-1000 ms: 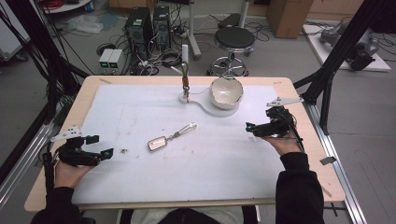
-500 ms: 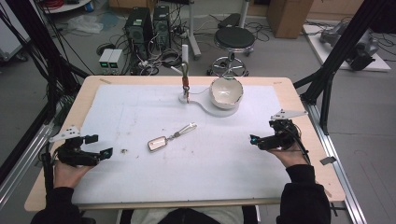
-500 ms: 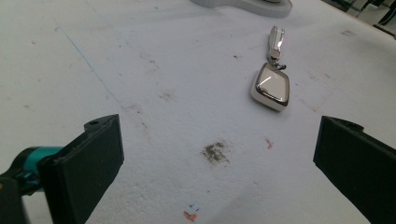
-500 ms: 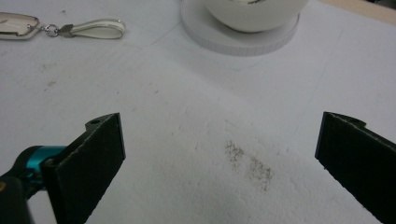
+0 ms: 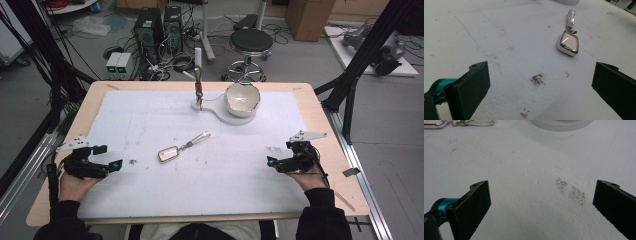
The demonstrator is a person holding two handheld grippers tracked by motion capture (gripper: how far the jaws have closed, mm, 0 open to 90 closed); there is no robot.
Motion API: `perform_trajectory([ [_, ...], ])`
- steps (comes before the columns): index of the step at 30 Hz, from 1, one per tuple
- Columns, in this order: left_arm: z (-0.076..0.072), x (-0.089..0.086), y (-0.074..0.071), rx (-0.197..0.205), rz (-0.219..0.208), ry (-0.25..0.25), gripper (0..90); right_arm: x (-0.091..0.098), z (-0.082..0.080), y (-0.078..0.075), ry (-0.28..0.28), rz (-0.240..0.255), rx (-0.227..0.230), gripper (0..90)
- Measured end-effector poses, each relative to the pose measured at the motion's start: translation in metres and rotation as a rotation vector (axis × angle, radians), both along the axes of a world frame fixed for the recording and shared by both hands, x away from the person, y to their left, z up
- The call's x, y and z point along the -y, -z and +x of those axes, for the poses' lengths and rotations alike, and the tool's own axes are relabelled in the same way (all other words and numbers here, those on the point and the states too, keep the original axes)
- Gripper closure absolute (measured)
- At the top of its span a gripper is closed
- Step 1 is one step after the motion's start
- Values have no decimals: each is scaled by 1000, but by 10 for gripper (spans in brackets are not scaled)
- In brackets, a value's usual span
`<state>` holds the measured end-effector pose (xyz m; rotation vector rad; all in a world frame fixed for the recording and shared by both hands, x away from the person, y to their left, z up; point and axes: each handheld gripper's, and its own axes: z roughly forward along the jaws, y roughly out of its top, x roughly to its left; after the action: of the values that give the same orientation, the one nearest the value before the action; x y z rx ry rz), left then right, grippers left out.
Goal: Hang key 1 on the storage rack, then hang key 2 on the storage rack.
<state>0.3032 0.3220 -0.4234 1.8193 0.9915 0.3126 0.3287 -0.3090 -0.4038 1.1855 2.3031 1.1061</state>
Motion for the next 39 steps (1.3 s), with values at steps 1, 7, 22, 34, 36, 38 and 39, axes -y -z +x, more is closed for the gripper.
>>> perform_trajectory([
  [1,0,0,0,1,-1,0,21,-1,0,1,-3,0,6,6],
  [7,0,0,0,-2,-1,-3,21,-5,-3,8,-14,-25,-5,6],
  [22,1,1,1,-9,9,2,21,3,-8,16,3,0,-6,6],
  [34,15,25,-15,7,60,70,21,3,-9,17,2,2,-6,6],
  [36,17,30,-18,7,69,86,20,3,-10,18,-1,-3,-9,6],
  [38,19,32,-20,11,68,93,21,3,-11,18,-3,-3,-8,5],
  [39,20,33,-21,9,63,96,21,3,-11,18,-4,-3,-9,6],
])
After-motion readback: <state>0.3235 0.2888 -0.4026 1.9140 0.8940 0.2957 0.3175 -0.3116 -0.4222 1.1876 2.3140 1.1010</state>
